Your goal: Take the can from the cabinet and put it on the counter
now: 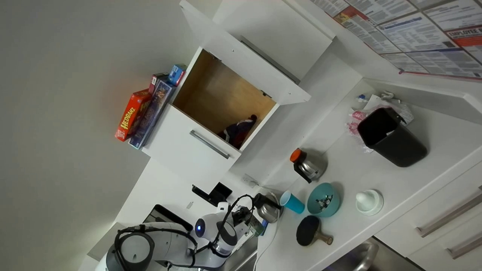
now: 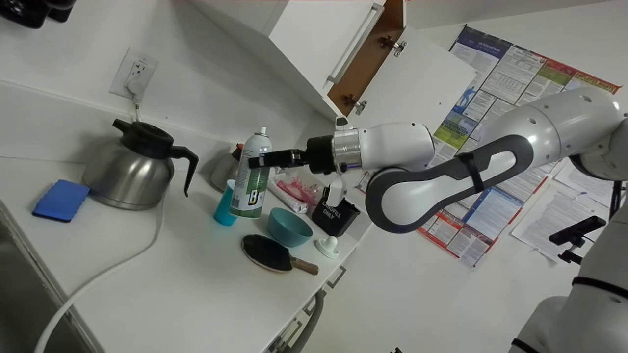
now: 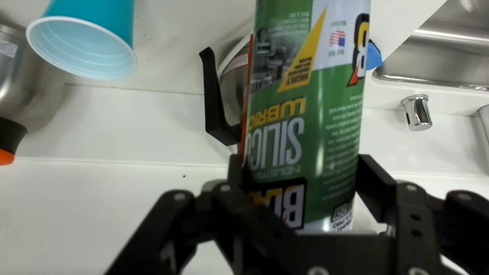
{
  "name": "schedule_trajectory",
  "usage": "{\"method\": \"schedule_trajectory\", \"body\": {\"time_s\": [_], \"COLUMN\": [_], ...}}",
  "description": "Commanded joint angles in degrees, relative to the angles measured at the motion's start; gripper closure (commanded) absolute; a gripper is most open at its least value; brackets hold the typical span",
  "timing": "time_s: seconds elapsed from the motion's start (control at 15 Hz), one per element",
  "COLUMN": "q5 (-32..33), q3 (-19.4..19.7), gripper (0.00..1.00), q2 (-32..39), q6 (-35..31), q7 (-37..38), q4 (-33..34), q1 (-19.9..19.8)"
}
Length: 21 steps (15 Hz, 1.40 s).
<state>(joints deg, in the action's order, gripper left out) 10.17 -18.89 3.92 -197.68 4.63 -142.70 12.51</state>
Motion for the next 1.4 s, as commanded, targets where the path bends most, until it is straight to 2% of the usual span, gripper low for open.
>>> {"method": "schedule_trajectory", "body": {"time_s": [0.0, 0.4, 0.93, 1.33], "q5": [-0.30, 1.01, 1.43, 1.98], "q3": [1.14, 1.20, 0.99, 0.71], "gripper": [0.52, 0.52, 0.52, 0.52], "q2": [0.27, 1.30, 6.27, 11.01], "q6": [-1.11, -0.95, -0.92, -1.11], "q7": [-2.79, -6.65, -8.85, -9.07], "q4": [1.40, 6.92, 15.80, 17.49], "q1": [0.92, 1.36, 2.57, 2.59]}}
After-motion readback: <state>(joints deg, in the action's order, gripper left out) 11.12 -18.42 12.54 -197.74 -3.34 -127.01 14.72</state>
